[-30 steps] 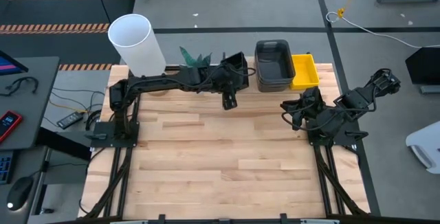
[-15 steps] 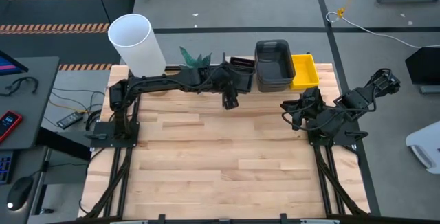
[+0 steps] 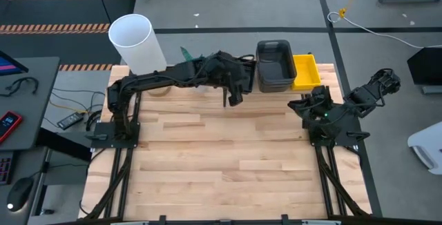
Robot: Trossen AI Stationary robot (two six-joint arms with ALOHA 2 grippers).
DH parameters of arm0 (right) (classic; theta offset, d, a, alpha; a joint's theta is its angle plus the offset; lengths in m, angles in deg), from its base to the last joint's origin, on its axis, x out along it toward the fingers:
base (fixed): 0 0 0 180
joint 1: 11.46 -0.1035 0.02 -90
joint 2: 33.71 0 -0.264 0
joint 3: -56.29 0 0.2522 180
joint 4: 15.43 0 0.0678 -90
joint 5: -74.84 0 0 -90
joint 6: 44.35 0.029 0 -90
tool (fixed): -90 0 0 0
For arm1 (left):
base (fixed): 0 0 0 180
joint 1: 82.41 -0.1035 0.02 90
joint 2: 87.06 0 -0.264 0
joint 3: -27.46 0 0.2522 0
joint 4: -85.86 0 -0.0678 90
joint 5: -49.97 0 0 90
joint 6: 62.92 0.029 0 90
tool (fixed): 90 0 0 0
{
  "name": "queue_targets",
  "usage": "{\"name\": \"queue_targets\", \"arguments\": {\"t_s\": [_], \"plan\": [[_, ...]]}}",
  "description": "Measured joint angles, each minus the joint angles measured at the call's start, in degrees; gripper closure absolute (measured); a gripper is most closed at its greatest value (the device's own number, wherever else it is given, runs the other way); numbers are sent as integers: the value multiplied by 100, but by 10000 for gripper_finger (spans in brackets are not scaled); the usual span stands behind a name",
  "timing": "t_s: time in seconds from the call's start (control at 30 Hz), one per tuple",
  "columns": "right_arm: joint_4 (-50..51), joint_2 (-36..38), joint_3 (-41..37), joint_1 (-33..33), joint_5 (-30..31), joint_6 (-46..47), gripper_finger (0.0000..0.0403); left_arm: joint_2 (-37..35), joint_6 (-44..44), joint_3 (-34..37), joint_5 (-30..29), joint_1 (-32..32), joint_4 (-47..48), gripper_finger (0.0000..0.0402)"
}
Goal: Stack baskets on shelf by color
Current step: Put the stacked black bins on the shelf
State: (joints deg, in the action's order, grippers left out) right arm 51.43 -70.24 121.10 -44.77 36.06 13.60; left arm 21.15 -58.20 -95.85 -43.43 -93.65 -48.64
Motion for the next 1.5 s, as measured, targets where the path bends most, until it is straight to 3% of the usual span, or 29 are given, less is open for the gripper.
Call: {"name": "queue_targets", "arguments": {"t_s": [0.17, 0.27, 0.37, 0.5, 0.6, 0.83, 1.33, 1.5], "plan": [[-464, 642, -621, -80, -4, -67, 373, -219, -350, 10, 672, 154, -367, 244], [-1207, 1014, -1087, -194, -95, -443, 393, -390, -564, 51, 1197, 189, -398, 267], [-2103, 1398, -1626, -277, -134, -834, 397, -644, -630, 281, 1312, 177, -645, 290], [-2977, 1791, -2244, -303, -156, -1018, 393, -786, -713, 597, 962, 177, -658, 319], [-3073, 1961, -2482, -301, -144, -971, 395, -729, -650, 703, 729, 168, -561, 337], [-3084, 2084, -2568, -296, -116, -896, 396, -410, -587, 737, -521, 63, 104, 363], [-3507, 2065, -2568, -296, -117, -894, 396, 361, -573, 734, -409, -35, -331, 374], [-3691, 2046, -2568, -296, -118, -1005, 396, 528, -591, 702, -432, -128, -989, 381]]}}
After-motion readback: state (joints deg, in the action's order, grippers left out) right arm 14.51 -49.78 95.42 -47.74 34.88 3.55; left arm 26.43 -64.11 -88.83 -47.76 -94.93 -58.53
